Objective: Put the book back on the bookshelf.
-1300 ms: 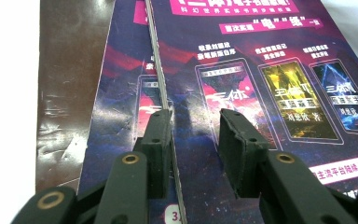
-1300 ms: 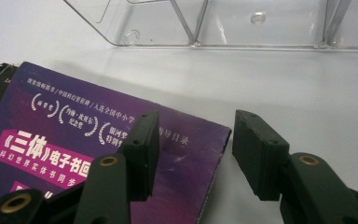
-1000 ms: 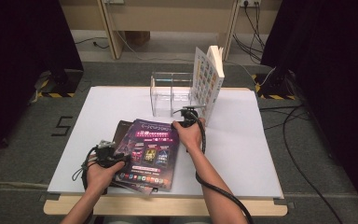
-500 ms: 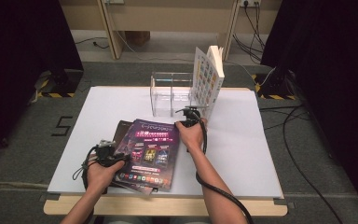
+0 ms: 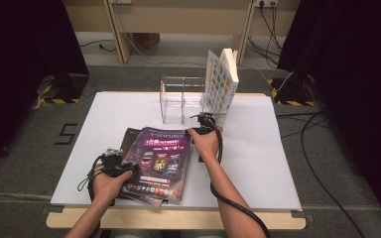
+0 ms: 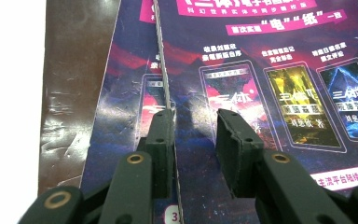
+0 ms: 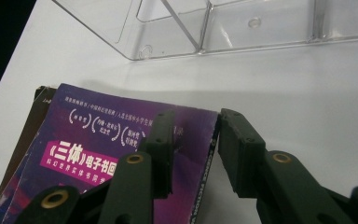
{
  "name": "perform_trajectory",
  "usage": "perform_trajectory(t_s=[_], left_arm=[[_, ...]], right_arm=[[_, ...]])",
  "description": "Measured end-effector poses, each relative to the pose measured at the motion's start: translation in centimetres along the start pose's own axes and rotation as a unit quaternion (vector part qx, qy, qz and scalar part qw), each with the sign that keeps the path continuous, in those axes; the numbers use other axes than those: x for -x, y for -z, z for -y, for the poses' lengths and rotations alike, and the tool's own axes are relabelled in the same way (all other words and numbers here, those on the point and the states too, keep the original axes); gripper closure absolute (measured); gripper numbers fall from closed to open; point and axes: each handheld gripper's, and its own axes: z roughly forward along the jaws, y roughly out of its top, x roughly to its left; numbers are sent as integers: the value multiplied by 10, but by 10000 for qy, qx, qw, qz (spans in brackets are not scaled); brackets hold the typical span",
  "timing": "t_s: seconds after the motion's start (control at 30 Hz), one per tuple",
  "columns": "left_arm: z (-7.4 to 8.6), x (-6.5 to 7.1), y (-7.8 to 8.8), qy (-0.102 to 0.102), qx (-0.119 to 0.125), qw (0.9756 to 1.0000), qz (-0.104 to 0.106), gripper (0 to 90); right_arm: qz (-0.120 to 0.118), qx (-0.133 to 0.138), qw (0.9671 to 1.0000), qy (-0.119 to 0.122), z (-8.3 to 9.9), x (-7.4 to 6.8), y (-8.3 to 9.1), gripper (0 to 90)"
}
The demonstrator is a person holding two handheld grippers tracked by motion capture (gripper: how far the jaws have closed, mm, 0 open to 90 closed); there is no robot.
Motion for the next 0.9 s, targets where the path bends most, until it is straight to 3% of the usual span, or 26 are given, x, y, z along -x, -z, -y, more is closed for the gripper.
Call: perform_trajectory(t_s=[0.1, 0.2, 0.4, 0.63, 0.67, 0.9], left_arm=[[0, 0, 0, 3, -10, 10000, 4, 666], [0, 0, 0, 13, -12, 10000, 13, 666], [0, 0, 0, 8, 6, 10000, 3, 667], [0, -1, 1, 26, 12, 10000, -24, 674], [1, -1, 1, 16, 12, 10000, -28, 675], [1, -1, 1, 12, 29, 10000, -29, 677]], right_arm=[[-55, -23, 10000, -68, 2, 2, -1, 663], [-261, -248, 9991, -229, 5, 3, -2, 646], [-254, -244, 9992, -164, 9, 4, -4, 647], [-265, -237, 9993, 140, 8, -6, 3, 735], [-272, -208, 9989, 316, 9, -12, 5, 754], [-158, -329, 9979, 530, 8, -18, 4, 746]])
